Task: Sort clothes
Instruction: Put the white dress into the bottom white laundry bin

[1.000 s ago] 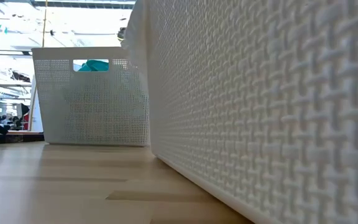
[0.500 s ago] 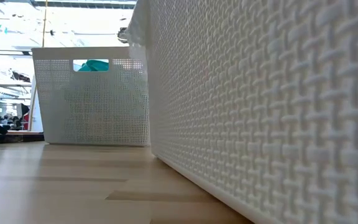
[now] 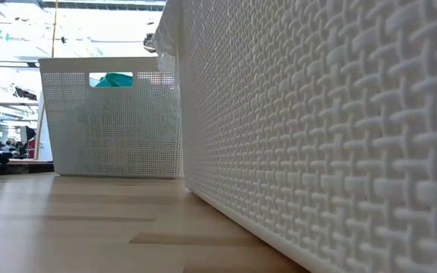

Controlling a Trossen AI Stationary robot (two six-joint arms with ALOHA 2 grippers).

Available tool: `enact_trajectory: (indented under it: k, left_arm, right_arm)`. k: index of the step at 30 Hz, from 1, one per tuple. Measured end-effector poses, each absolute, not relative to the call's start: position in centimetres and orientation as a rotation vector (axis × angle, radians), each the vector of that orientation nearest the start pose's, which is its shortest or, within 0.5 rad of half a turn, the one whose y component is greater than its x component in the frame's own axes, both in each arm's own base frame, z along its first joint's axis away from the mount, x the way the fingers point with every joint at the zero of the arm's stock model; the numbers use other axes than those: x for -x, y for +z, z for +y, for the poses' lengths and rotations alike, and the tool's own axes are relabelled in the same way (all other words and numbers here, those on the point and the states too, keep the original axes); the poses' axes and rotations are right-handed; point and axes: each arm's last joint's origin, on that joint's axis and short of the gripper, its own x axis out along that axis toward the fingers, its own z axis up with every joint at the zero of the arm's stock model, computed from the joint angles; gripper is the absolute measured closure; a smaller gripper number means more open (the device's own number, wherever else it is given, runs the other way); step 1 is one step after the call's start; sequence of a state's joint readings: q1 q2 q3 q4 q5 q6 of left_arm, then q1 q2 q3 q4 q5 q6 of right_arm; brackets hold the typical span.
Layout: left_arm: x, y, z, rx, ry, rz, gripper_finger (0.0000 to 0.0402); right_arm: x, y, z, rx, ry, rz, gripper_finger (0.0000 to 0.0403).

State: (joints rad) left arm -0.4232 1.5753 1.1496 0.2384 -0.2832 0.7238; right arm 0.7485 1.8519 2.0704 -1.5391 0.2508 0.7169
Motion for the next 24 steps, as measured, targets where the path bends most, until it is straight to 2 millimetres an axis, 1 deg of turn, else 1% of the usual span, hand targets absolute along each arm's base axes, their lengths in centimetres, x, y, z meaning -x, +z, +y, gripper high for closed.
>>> enact_trajectory:
  k: [4, 6, 8, 12, 16, 21, 24]
  left_arm:
    - [-33.4, 30.4, -14.2, -0.767, -0.194, 0.114, 0.0186]
    - [-33.4, 30.4, -14.1, -0.755, -0.193, 0.115, 0.0165]
    - [-33.4, 30.4, -14.1, -0.749, -0.192, 0.115, 0.0153]
    - [-33.4, 30.7, -14.2, -0.753, -0.186, 0.093, 0.0148]
    - [-32.5, 31.5, -14.6, -0.797, -0.174, 0.078, 0.015]
    - [-30.3, 32.9, -14.6, -0.851, -0.129, 0.14, 0.015]
    - [-28.5, 34.0, -14.2, -0.807, -0.137, 0.177, 0.015]
  right_arm:
    - [-25.4, 37.8, 22.9, -0.01, 0.01, 1.241, 0.0181]
    - [-25.3, 37.8, 22.8, -0.025, -0.002, 1.267, 0.0182]
    - [-25.2, 37.7, 22.8, -0.032, -0.009, 1.278, 0.0182]
    - [-25.3, 37.8, 22.6, -0.021, -0.021, 1.259, 0.0182]
    - [-25.6, 37.9, 22.3, 0.059, -0.069, 1.189, 0.0182]
    - [-26.2, 38.1, 21.6, 0.195, -0.174, 1.06, 0.0182]
    - [-26.9, 38.2, 21.0, 0.239, -0.234, 0.99, 0.0182]
